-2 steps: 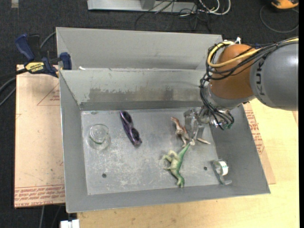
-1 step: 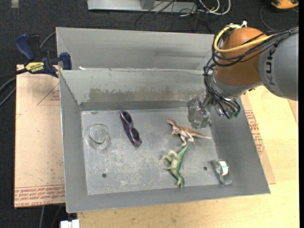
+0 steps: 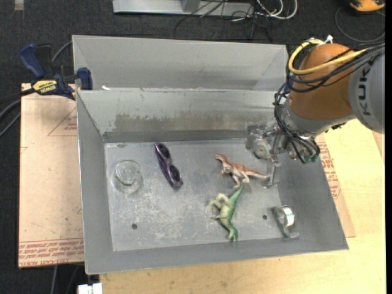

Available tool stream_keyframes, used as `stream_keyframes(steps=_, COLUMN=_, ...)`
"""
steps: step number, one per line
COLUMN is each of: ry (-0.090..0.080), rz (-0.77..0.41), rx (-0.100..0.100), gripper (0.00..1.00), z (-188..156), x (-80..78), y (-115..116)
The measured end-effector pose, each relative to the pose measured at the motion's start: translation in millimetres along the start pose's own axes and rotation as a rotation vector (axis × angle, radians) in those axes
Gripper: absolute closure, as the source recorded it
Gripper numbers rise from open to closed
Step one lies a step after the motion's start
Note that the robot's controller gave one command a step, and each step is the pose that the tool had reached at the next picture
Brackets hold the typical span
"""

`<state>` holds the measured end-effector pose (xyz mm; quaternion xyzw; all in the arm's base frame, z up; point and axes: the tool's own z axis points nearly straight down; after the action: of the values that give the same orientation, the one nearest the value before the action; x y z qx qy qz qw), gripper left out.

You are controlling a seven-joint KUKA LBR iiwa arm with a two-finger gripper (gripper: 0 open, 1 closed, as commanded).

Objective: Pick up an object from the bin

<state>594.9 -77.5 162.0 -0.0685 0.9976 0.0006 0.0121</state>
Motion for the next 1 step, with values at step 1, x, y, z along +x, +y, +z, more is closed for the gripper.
stream_keyframes(steps=1, ry=0.000, rz=0.000, rx=0.000, gripper=0.00, z=0.0, x=0.0, y=0.0)
